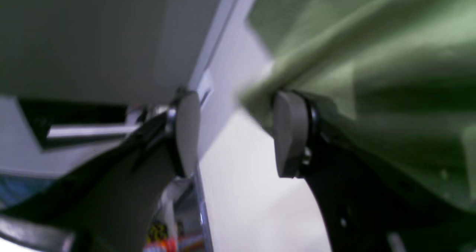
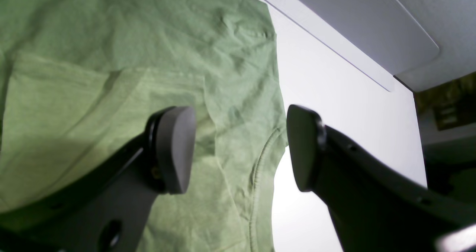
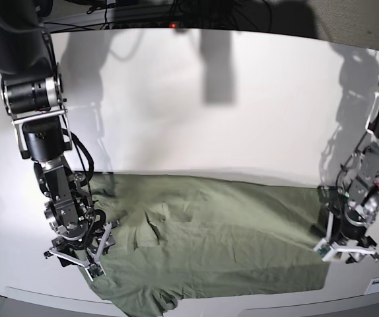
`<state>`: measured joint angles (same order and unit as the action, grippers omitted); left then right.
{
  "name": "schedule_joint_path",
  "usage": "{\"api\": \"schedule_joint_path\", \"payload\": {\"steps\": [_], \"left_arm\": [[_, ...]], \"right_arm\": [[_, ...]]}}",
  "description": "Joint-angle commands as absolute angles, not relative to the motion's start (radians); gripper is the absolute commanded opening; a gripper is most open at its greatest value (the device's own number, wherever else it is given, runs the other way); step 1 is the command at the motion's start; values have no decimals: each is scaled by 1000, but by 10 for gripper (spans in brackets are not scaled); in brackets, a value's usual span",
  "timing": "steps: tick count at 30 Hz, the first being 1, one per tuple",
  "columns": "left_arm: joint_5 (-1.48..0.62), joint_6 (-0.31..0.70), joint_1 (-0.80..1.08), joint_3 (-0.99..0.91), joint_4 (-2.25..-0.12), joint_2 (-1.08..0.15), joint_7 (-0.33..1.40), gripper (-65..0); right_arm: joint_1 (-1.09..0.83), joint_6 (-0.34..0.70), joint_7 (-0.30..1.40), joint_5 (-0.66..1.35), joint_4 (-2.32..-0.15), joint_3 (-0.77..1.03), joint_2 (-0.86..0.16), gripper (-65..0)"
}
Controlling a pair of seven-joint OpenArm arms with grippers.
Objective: Fold the T-shirt properly
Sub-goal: 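Pull the held shoulder edges back toward the arms' base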
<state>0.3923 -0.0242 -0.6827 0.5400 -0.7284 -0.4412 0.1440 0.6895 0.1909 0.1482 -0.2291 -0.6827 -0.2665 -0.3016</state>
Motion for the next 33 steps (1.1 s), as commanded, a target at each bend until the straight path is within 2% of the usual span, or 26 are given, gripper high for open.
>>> {"api": "schedule_joint_path", "payload": {"steps": [1, 5, 12, 21, 24, 28, 33], "left_arm": [[376, -44, -730, 532, -708, -454, 142, -341], [336, -41, -765, 532, -608, -452, 102, -341], [323, -41, -759, 532, -591, -447, 102, -341], [-207, -36, -759, 530, -693, -447, 289, -345], [-295, 22, -758, 518, -753, -443, 322, -345], [-335, 69, -742, 404, -748, -397, 307, -345], [-368, 147, -680, 171, -716, -316, 287, -345]], "right_arm": [[724, 179, 128, -227, -700, -260, -310, -260], [722, 179, 128, -227, -700, -260, -310, -260], [722, 179, 128, -226, -700, -260, -310, -260], [694, 179, 248, 7, -704, -260, -313, -260], [663, 179, 271, 42, -727, -255, -313, -260], [595, 181, 271, 47, -756, -196, -313, -260], [545, 319, 270, 130, -760, -49, -313, -260]]}}
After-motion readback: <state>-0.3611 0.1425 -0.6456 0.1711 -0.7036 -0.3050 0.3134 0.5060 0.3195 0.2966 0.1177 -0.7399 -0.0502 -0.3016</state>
